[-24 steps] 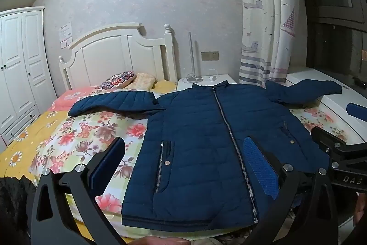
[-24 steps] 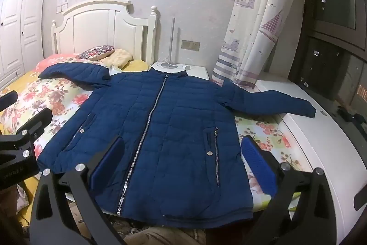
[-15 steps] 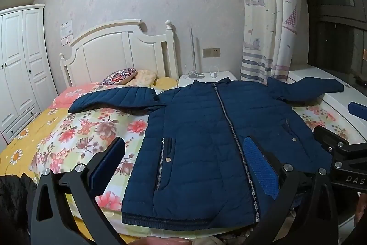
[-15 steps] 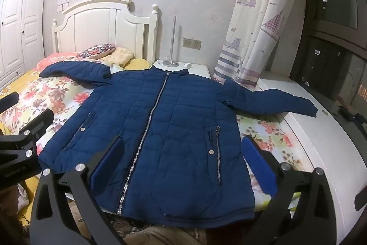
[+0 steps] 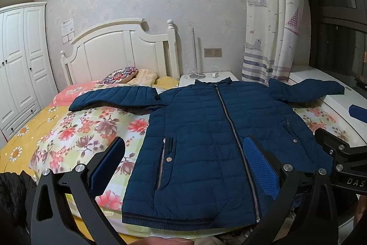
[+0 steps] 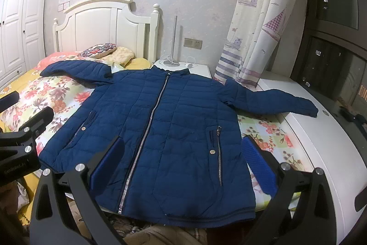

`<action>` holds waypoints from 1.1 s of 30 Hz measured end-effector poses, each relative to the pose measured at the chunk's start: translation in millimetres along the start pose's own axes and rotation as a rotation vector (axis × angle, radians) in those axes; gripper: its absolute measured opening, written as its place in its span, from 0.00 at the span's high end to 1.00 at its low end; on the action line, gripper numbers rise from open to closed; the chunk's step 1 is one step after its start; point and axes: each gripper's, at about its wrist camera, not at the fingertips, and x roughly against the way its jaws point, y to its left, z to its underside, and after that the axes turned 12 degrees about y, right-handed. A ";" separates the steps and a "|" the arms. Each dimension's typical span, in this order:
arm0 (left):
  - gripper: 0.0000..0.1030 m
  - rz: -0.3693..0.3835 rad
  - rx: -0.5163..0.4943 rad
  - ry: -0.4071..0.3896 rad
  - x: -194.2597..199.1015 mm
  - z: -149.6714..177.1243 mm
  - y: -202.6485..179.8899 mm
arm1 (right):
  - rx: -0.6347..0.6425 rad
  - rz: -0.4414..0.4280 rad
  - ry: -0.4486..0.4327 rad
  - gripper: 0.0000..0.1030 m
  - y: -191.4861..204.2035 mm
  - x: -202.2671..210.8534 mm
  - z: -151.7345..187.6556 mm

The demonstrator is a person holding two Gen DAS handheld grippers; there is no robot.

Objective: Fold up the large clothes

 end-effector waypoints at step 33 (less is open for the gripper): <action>0.04 0.007 0.004 0.013 -2.9 0.7 -3.1 | 0.002 -0.017 0.007 0.02 11.0 -4.5 1.5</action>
